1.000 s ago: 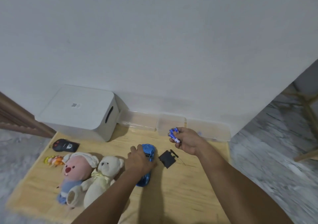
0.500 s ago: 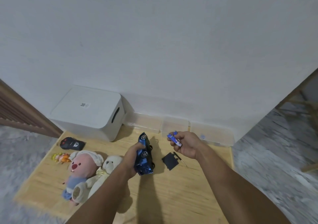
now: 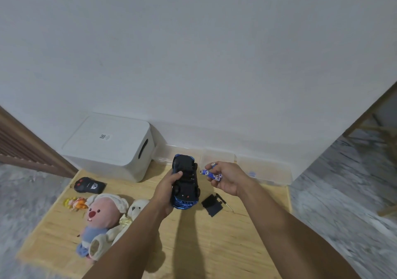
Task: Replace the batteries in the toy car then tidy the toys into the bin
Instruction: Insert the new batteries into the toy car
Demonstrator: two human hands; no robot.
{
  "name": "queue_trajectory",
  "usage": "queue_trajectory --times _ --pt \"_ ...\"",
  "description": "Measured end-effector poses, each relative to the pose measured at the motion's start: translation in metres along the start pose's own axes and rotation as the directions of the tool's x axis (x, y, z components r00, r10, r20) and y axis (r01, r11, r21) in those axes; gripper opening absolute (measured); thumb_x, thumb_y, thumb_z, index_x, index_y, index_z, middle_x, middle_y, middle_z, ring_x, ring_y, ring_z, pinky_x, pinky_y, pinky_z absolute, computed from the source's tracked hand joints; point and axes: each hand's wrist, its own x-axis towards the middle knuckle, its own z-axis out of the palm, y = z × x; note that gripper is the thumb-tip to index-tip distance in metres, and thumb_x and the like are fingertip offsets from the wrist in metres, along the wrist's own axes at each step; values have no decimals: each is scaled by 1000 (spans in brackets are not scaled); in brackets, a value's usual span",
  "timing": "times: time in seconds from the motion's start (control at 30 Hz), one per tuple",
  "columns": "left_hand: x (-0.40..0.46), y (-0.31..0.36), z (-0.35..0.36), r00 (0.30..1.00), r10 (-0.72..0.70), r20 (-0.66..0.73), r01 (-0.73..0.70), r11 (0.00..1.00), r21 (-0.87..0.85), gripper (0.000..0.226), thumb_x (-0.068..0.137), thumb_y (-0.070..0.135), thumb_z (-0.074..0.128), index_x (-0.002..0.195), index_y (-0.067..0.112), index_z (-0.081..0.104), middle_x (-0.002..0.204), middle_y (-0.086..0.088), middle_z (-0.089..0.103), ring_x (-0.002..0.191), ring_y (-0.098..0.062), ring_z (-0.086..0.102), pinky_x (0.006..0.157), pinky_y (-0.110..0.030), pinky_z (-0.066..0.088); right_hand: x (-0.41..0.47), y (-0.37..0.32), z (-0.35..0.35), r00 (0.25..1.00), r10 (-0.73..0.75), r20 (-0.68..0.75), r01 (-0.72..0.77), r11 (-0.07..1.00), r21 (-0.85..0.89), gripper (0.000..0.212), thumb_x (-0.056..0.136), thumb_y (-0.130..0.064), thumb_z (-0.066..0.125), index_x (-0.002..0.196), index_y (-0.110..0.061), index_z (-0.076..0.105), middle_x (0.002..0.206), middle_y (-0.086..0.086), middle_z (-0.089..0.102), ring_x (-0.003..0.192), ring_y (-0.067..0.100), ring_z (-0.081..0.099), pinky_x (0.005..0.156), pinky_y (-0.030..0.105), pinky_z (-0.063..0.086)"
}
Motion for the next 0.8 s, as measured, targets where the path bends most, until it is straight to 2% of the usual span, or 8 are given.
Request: queue_trajectory --times 0.13,0.3,0.47,0.6,0.8 --pt "-1 2 7 996 87 29 -89 995 44 33 102 27 41 133 34 53 118 -15 68 104 -39 66 86 -51 54 -1 -3 4 998 -54 -17 53 998 -19 15 88 6 53 90 0 67 95 19 61 69 22 61 50 23 48" --pt "2 -3 13 993 115 8 -115 987 112 36 104 33 35 136 32 52 117 -14 69 103 -36 67 90 -49 53 1 -3 10 992 -111 -58 107 991 -80 10 83 6 65 87 -1 70 89 18 66 70 22 62 55 25 53" --pt "5 -7 19 994 105 -31 -99 985 141 36 104 34 36 135 36 52 114 -9 71 102 -33 69 95 -54 51 1 -1 14 978 -184 -96 164 968 -190 6 82 2 71 84 -3 70 101 15 67 80 20 67 64 27 58" --pt "5 -10 23 994 99 -43 -91 984 155 35 104 35 36 134 36 54 114 -10 71 102 -33 69 97 -56 49 5 1 20 955 -242 -173 169 921 -352 12 80 -3 75 91 -4 72 101 11 68 70 18 69 73 35 62" --pt "5 -11 30 990 130 -55 -114 966 233 37 102 35 37 136 43 50 124 -4 66 110 -26 66 100 -52 47 2 2 24 902 -375 -216 223 830 -511 7 79 -10 78 85 -8 75 84 6 71 58 18 69 65 32 62"
